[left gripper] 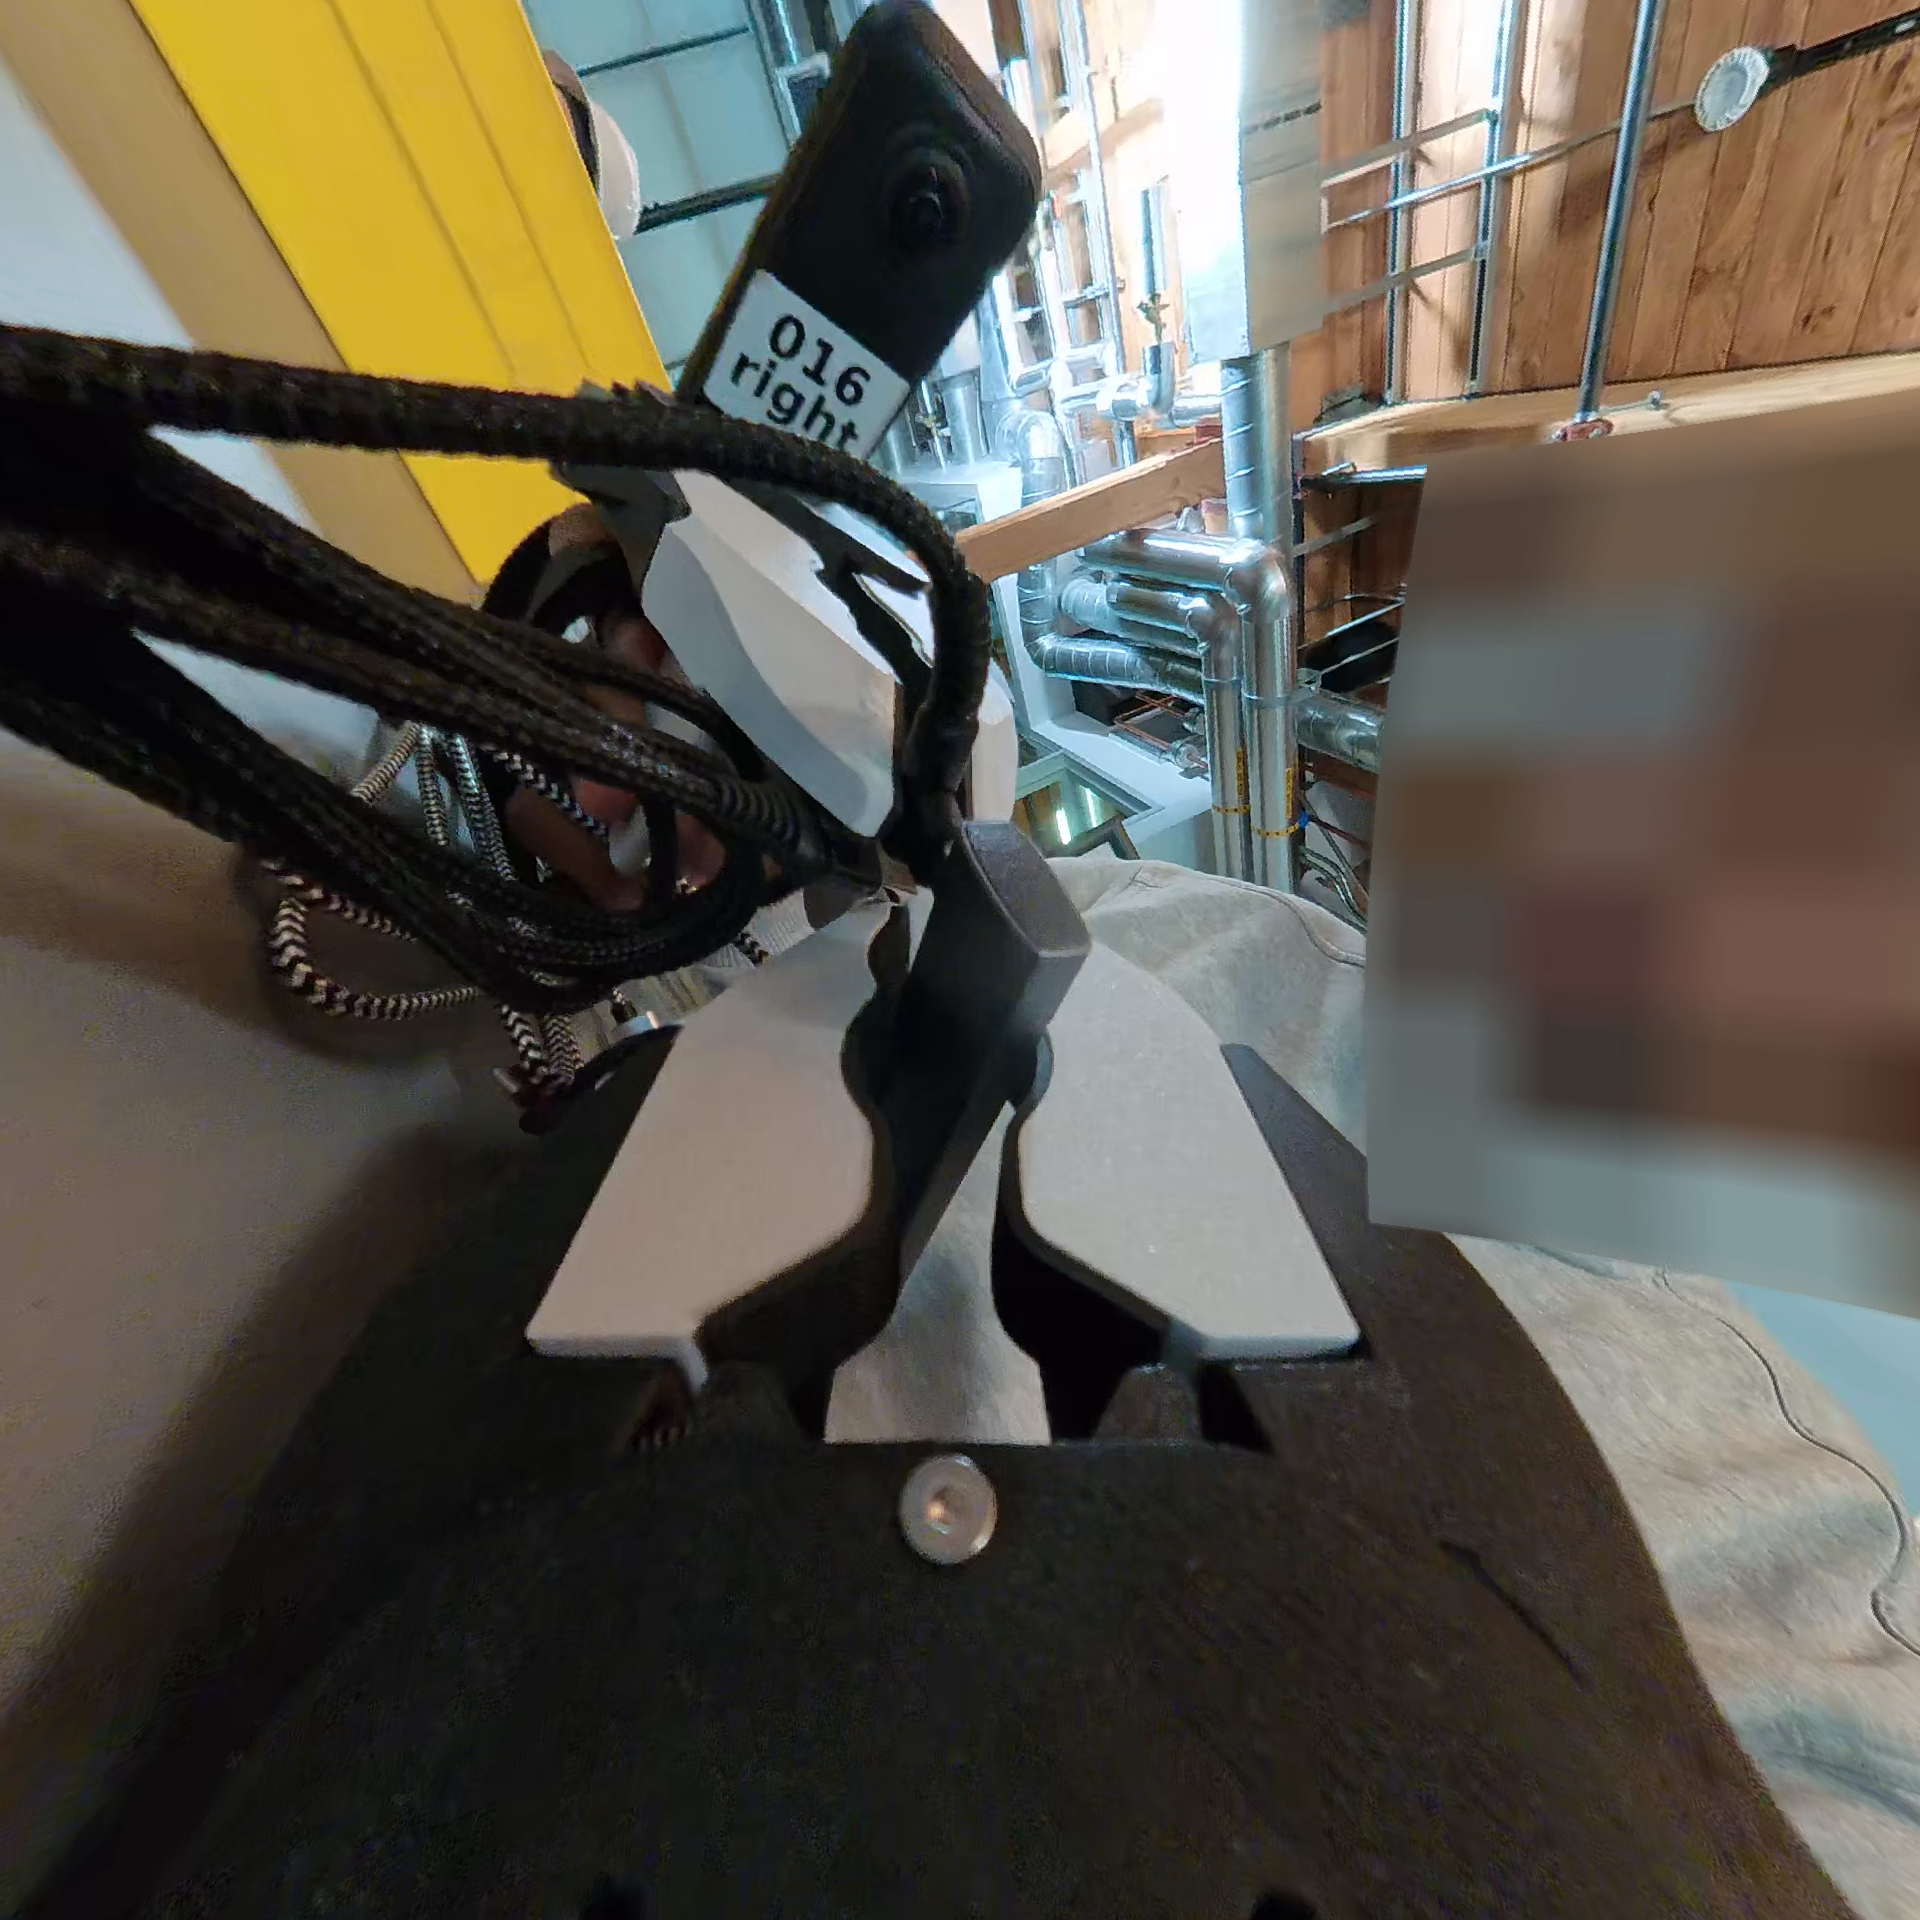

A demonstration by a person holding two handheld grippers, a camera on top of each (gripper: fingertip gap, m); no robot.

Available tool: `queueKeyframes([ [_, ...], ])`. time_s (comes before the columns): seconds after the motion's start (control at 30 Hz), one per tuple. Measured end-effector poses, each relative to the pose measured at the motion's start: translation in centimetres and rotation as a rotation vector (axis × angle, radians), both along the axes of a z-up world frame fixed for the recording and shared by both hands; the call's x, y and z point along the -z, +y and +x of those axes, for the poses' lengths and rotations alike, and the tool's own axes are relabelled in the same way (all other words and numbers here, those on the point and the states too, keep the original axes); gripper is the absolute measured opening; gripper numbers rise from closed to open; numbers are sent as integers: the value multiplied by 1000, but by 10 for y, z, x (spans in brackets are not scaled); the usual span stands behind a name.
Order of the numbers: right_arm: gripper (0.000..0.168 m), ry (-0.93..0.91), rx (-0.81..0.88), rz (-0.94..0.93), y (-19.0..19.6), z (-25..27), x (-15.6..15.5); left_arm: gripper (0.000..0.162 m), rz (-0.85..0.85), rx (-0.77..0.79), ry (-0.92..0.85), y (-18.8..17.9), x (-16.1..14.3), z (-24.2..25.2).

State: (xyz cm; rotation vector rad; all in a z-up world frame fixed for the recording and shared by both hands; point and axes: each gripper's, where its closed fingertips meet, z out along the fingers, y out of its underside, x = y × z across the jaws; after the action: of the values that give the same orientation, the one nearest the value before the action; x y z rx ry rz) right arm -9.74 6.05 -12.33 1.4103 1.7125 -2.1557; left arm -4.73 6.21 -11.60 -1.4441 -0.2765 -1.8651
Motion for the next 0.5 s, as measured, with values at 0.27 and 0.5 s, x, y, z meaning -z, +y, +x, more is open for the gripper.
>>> queueKeyframes([
  [0.27,10,-35,-58,10,-4,5,5,12,9,80,42,-7,2,9],
  [0.5,10,-58,-78,17,-7,5,9,8,-23,92,119,-9,10,9],
])
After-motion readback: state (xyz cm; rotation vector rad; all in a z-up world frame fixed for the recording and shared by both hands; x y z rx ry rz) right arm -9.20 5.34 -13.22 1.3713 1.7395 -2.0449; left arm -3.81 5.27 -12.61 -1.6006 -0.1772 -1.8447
